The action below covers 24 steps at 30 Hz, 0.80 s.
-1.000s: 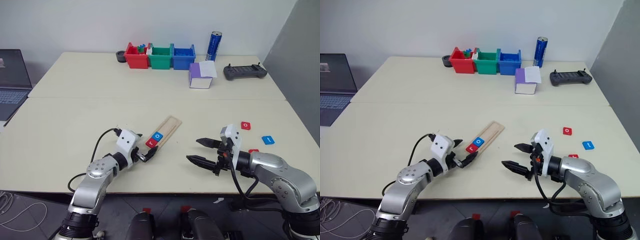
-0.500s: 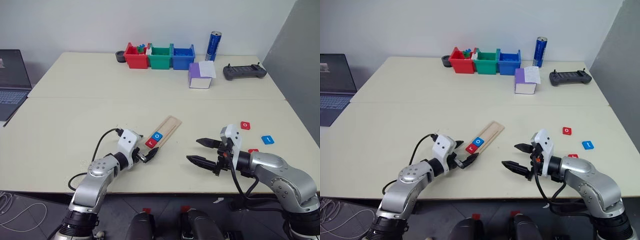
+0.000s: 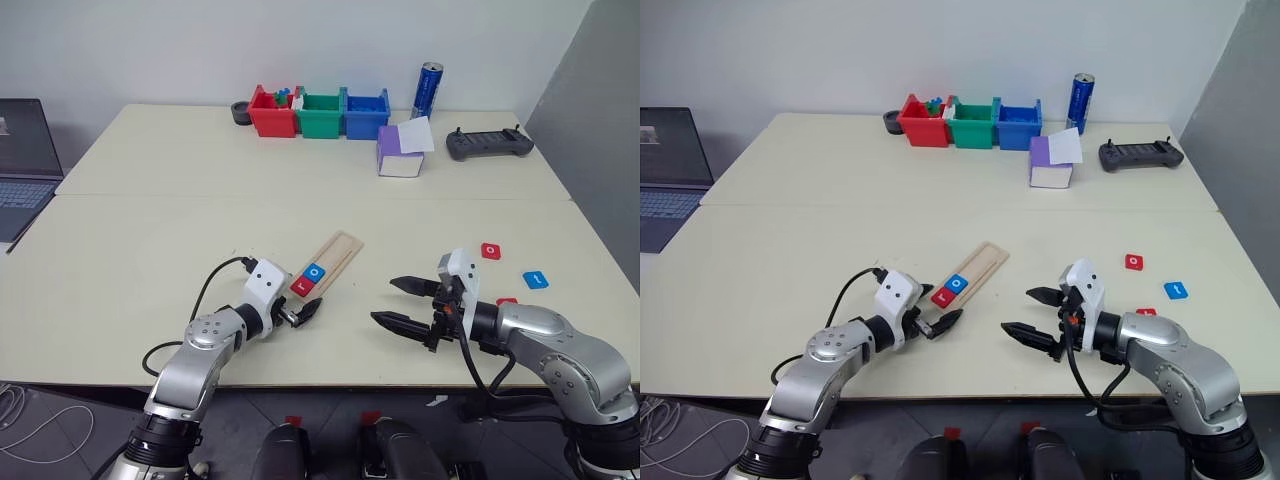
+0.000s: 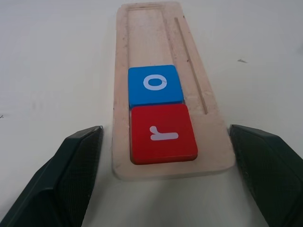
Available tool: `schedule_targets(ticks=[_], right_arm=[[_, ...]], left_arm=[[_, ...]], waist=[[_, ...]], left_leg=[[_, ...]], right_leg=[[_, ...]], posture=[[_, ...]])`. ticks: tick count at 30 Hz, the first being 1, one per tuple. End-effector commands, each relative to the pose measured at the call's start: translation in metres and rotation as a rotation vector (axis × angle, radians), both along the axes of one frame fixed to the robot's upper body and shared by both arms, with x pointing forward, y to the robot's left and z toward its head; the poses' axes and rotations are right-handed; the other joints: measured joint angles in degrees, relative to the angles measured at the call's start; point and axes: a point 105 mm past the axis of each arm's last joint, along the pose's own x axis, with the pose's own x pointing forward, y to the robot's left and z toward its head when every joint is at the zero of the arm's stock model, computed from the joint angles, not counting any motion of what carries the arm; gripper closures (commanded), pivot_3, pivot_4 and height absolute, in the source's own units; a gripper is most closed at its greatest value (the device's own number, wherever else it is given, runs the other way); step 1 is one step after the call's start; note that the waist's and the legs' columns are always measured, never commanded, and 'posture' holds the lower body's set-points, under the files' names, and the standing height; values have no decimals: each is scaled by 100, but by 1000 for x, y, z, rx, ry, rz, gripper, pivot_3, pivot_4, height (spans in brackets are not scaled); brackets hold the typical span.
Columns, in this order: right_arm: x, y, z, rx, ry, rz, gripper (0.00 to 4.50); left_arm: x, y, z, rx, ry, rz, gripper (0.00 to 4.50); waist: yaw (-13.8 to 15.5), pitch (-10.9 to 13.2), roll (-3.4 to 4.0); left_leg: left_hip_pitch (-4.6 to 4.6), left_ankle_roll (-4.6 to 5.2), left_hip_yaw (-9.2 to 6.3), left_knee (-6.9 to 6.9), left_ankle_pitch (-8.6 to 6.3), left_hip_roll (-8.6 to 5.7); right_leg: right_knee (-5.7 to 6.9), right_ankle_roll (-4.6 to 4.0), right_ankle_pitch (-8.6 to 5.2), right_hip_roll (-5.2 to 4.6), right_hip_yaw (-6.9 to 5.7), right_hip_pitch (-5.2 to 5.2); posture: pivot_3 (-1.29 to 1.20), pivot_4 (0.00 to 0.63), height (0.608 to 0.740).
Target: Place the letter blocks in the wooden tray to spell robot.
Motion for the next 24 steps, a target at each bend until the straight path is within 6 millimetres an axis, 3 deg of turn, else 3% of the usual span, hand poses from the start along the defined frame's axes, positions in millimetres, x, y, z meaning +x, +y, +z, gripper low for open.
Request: schedule_targets(ticks=[1,11,16,24], right_arm=[[-2,6,11,23,-43,28,13],[0,6,12,24,-56,18,13],[0,5,11,16,-62,-11,0],[0,-10,8,0,-75,-98,0]], left_arm=[[4,2,6,6,-24,5,0],[18,-3,-3,2,40,-53,0],[19,-1,-10,18,72,-84,1109],[23,3,-6,50,74,-195,1111]], waist=[[0,0,0],[13,0,0],[20,-2,-2],[40,-3,-1]], left_leg=[[0,0,0,0,0,0],[0,0,-5,0,0,-1],[1,0,-4,1,0,-1],[2,0,-6,1,0,-1]], right_leg=[[0,0,0,0,0,0],[-1,0,0,0,-5,3],[-1,0,0,-1,-5,5],[-1,0,0,-1,-8,6]], posture=[[0,150,740],[0,150,740],[0,150,740],[0,150,740]])
